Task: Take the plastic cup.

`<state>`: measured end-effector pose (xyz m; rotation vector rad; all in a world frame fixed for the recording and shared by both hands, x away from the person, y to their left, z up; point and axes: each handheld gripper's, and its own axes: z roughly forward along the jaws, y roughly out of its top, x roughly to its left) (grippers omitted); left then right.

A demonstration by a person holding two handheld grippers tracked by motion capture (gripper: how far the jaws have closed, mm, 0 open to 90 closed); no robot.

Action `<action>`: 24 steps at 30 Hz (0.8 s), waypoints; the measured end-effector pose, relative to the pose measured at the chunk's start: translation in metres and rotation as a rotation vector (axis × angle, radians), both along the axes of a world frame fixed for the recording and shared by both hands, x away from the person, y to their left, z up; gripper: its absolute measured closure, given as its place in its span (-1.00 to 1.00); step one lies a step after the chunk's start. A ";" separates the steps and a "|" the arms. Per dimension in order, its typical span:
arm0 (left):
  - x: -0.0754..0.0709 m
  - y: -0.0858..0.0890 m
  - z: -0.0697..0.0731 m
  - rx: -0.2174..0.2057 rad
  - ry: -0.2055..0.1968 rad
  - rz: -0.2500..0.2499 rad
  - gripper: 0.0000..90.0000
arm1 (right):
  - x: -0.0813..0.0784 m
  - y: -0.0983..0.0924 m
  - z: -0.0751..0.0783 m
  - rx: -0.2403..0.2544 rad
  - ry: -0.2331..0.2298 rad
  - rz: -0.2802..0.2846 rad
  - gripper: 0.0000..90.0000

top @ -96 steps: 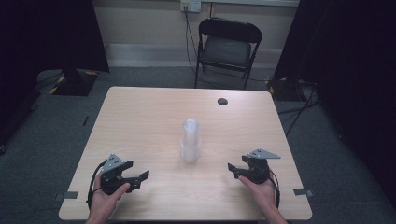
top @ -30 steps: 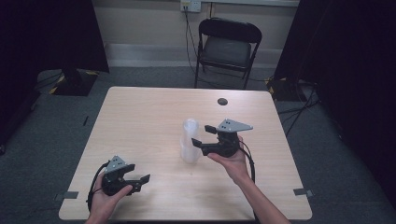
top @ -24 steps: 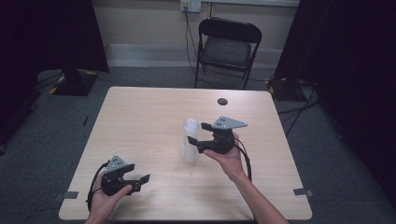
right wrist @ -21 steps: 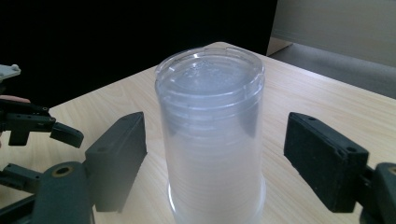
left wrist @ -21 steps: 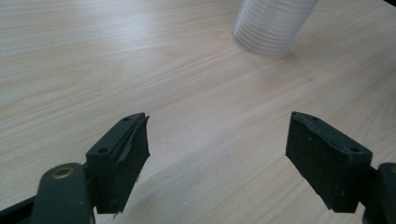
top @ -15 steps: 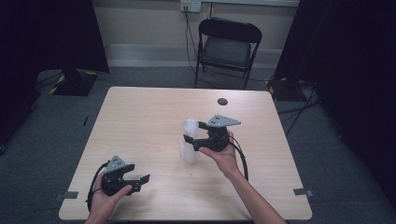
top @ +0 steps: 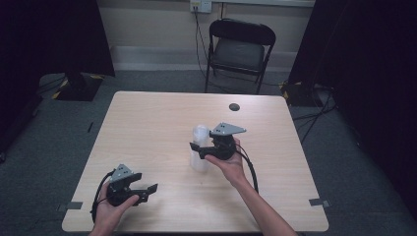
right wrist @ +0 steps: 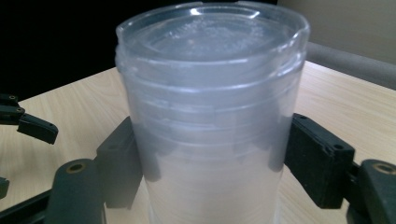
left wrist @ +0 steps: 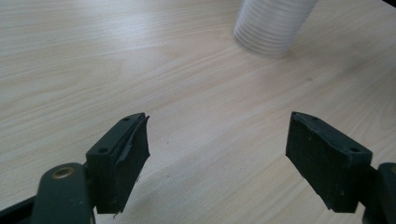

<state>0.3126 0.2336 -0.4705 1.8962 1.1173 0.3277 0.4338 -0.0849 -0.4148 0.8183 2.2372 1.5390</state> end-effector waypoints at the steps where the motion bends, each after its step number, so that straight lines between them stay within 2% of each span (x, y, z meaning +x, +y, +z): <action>1: 0.000 0.000 0.000 0.000 0.000 -0.001 -0.53 | 0.000 0.001 -0.001 0.000 -0.007 -0.003 -0.41; 9: 0.000 0.000 0.000 0.002 -0.002 -0.007 -0.52 | 0.000 0.003 -0.003 -0.011 -0.010 0.000 -0.32; 24: 0.000 0.001 0.000 0.000 0.001 -0.003 -0.52 | -0.001 0.002 -0.001 -0.025 -0.036 -0.004 -0.29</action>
